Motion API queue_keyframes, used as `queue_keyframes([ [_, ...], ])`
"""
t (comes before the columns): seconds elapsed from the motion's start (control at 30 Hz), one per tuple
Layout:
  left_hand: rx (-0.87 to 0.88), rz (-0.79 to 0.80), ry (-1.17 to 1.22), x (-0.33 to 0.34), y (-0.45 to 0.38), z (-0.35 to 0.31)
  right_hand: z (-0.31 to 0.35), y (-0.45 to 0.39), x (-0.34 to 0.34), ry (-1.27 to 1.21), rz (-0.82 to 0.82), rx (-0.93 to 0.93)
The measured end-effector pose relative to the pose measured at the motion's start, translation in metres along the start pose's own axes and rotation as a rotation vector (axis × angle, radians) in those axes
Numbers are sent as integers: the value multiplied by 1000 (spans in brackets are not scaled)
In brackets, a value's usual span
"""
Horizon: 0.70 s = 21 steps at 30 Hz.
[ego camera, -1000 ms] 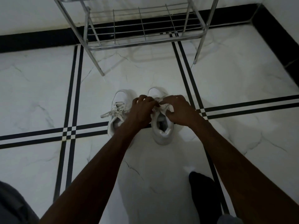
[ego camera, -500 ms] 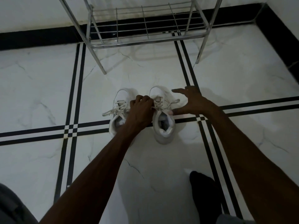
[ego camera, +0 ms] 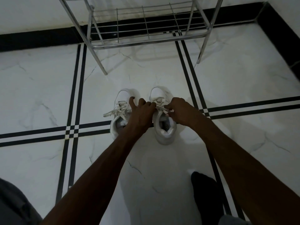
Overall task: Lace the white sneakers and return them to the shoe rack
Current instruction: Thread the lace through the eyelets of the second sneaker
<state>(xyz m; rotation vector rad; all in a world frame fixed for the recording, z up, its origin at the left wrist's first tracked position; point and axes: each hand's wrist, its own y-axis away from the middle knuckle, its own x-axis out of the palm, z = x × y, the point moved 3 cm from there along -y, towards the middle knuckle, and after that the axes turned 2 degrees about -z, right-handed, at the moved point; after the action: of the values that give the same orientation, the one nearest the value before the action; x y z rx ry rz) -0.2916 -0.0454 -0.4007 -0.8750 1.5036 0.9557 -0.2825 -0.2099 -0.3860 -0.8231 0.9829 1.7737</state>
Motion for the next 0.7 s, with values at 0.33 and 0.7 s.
queue_keyframes([
  [0.33, -98, -105, 3, 1, 1, 4, 3, 0, 18, 156, 4, 9],
  [0.7, -160, -30, 56, -3, 2, -1, 9, 5, 18, 159, -145, 77],
])
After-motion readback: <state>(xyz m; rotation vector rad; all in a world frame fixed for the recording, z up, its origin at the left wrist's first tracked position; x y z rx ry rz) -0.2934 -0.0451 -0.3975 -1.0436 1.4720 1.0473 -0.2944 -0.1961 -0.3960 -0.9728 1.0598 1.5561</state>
